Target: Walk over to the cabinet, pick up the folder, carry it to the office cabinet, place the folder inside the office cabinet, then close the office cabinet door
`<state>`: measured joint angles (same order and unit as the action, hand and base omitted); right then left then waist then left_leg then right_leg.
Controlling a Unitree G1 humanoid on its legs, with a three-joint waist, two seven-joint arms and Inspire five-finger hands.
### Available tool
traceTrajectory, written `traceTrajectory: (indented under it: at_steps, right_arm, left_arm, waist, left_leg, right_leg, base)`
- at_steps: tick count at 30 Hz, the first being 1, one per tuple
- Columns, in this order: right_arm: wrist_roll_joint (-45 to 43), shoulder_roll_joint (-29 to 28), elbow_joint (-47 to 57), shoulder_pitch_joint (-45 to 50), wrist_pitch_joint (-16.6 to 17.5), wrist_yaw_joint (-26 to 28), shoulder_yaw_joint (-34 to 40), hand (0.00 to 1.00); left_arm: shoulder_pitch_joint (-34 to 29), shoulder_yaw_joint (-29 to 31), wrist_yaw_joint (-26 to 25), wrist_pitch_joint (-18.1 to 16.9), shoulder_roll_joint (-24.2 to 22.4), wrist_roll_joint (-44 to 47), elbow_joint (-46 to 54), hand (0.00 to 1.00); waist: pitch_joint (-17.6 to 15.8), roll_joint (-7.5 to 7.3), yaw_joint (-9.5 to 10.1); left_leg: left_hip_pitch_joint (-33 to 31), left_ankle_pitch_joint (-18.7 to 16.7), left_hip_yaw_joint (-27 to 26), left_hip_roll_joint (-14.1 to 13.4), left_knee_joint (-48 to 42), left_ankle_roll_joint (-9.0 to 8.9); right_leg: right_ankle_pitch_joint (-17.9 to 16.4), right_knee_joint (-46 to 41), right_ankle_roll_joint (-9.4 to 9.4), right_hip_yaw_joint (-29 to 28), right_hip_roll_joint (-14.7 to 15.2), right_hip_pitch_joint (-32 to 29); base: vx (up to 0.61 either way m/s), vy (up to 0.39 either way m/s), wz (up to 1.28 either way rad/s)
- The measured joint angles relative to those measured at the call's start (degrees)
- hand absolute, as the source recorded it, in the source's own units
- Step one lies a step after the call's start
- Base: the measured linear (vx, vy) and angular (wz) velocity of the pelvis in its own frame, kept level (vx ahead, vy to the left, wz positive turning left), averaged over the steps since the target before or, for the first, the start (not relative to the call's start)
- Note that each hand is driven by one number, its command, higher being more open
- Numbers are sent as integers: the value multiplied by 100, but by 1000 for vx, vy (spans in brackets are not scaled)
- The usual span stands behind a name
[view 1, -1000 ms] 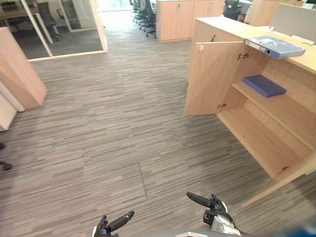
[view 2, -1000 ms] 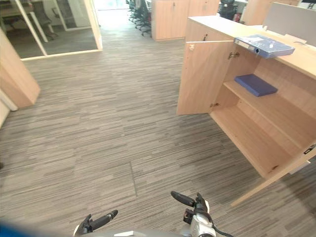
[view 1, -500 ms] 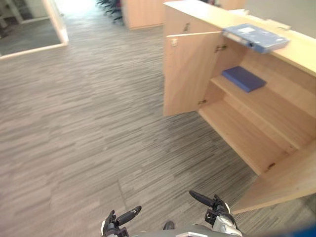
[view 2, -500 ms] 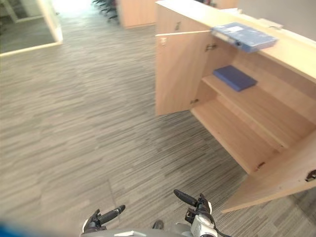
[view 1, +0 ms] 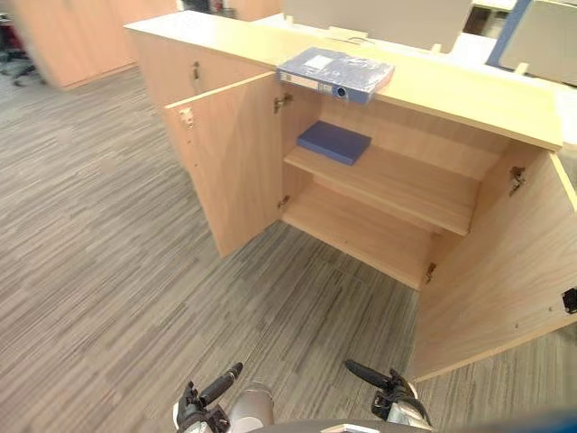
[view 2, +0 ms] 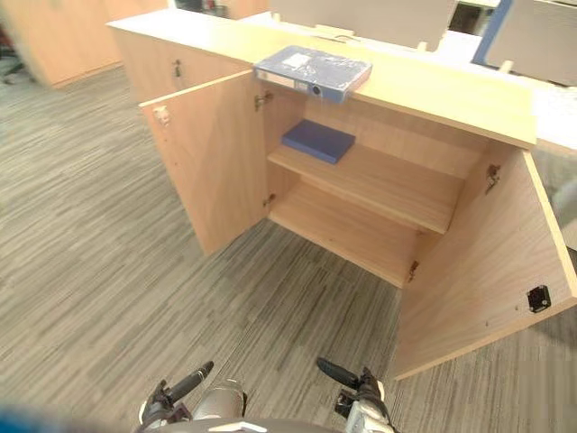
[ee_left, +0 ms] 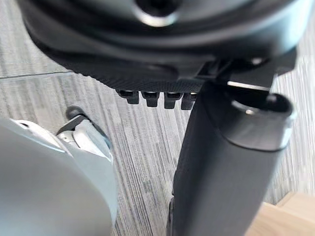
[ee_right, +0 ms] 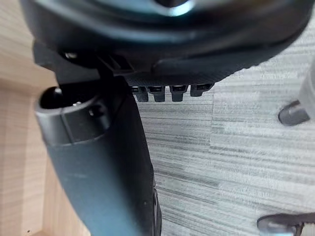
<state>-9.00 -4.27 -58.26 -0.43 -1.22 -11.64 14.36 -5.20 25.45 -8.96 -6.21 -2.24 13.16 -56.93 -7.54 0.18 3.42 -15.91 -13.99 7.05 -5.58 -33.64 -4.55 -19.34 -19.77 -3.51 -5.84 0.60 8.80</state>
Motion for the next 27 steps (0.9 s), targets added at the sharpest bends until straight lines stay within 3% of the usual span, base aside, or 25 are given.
traceTrajectory:
  at_steps: [1,3,5,6,8,12,13,14,17,22,24,26,27]
  right_arm:
    - [2,-5,8,-36,-2,30,-33,100]
    - [8,37,8,-53,-1,55,-15,100]
    - [57,38,-74,-40,-8,122,22,100]
    - [119,43,-131,-44,-31,144,27,100]
    - [241,44,-250,-145,-9,197,19,100]
    - [221,43,-264,-137,153,299,43,100]
    - [221,43,-257,-135,177,308,45,100]
    - [228,28,-261,-95,191,298,211,100]
    - [225,63,-279,-78,142,222,849,100]
    - [213,200,-334,193,107,90,1042,100]
    - [210,209,-335,297,52,89,1041,100]
    - [188,316,-247,334,15,99,836,100]
    - [186,370,-216,330,14,100,753,100]
  left_arm:
    - [3,36,1,1,3,-3,-22,100]
    - [-5,-3,40,-1,68,-26,-121,100]
    - [-14,-64,125,-2,150,-94,-328,100]
    - [-22,-61,148,4,181,-170,-375,100]
    - [-73,-267,198,11,375,-503,-570,100]
    - [-79,-390,203,65,498,-595,-626,100]
    - [-76,-391,203,69,500,-595,-626,100]
    - [-35,-395,197,65,508,-588,-621,100]
    - [120,-392,181,49,339,-547,-518,100]
    - [148,-369,187,36,213,-394,-341,100]
    - [103,-367,204,-1,203,-106,-266,100]
    - [80,-219,213,3,106,32,-166,100]
    - [69,-179,219,4,58,31,-149,100]
  waist:
    - [20,-31,30]
    - [50,-83,87]
    - [41,-4,57]
    - [46,9,42]
    - [61,57,-74]
    - [36,-65,-126]
    - [33,-71,-160]
    - [101,-187,-232]
    - [103,-164,-219]
    - [126,-188,-240]
    - [132,-172,-261]
    - [120,-4,-276]
    - [92,81,-276]
  left_leg:
    - [84,-57,-240,9,-10,92]
    - [549,-200,-1000,177,134,356]
    - [1004,-284,-1511,200,414,508]
    - [1131,-274,-1634,193,565,534]
    - [1379,-201,-1828,89,917,551]
    - [1775,-156,-1876,-8,1480,543]
    - [1811,-164,-1834,-17,1524,529]
    - [1856,-150,-1613,26,1588,419]
    - [1897,-37,-1088,5,1804,222]
    - [1988,-81,-724,-226,1821,117]
    - [1782,-175,-658,-249,1240,-42]
    - [927,-265,-486,-326,-593,-194]
    - [712,-213,-420,-377,-1094,-284]
  right_leg:
    - [-7,-307,6,61,146,-145]
    - [-12,-1235,107,709,936,-619]
    - [80,-1523,291,1457,1480,-795]
    - [72,-1505,265,1633,1545,-855]
    - [127,-1212,145,1822,1352,-1033]
    - [293,-679,-24,1979,729,-1565]
    - [399,-684,23,1942,658,-1597]
    - [523,-645,214,1985,591,-1526]
    - [398,-612,381,2349,501,-1408]
    - [353,-251,460,2717,239,-930]
    - [347,-17,468,2741,175,-740]
    - [320,272,455,2733,29,-531]
    - [303,297,449,2730,-30,-455]
  base:
    - [202,354,-145]
    - [206,419,-152]
    - [130,353,-121]
    - [65,264,-112]
    - [1,47,-63]
    - [45,-146,-28]
    - [107,-208,33]
    - [187,-223,51]
    - [250,-227,51]
    - [201,-136,33]
    - [162,-22,16]
    - [114,27,-1]
    - [106,87,-9]
